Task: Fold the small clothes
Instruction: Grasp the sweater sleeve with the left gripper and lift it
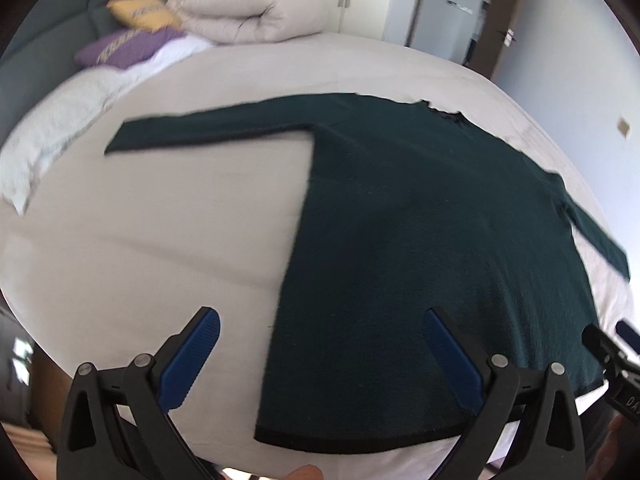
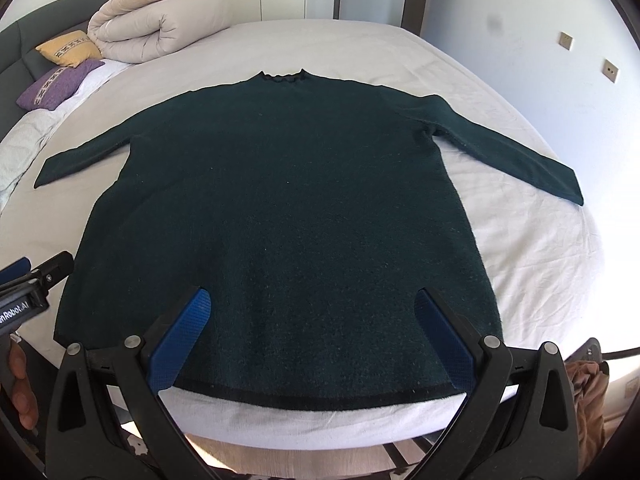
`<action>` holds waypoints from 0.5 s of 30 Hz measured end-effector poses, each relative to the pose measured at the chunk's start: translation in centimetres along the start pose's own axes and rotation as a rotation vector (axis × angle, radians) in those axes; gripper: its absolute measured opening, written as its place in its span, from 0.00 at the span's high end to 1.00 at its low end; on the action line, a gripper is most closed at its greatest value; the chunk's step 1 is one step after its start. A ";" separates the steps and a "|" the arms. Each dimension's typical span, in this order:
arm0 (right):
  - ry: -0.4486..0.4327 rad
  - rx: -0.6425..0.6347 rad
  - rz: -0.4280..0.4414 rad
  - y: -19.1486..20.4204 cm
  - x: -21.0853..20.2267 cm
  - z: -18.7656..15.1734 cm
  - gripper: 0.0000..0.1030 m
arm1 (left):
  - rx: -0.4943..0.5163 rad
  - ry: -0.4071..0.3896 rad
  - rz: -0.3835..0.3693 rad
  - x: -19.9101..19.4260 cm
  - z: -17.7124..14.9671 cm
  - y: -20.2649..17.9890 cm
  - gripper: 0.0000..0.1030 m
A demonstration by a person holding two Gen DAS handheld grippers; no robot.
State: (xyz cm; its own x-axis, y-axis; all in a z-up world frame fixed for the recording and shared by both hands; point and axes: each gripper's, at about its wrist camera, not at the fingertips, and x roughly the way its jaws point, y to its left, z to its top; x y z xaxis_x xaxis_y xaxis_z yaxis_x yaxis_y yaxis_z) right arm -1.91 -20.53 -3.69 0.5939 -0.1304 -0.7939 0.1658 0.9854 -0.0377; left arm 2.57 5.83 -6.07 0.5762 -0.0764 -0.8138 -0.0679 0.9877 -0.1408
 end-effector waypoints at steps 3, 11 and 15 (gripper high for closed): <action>0.017 -0.001 0.022 0.2 1.3 0.4 0.00 | -0.103 0.017 -0.100 1.1 0.6 2.7 0.00; 0.034 -0.020 0.095 1.5 3.6 1.4 0.00 | -0.263 0.029 -0.281 3.0 4.2 7.6 0.00; 0.017 -0.016 0.137 2.0 4.3 2.8 0.00 | -0.366 -0.013 -0.304 3.9 7.8 11.8 0.00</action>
State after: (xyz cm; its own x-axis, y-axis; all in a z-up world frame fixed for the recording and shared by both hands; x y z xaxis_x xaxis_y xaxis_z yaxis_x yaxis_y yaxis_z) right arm 3.19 -19.47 -5.44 0.5964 0.0071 -0.8026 0.0714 0.9955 0.0618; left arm 10.36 18.29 -6.46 0.6240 -0.3506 -0.6984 -0.1756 0.8079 -0.5626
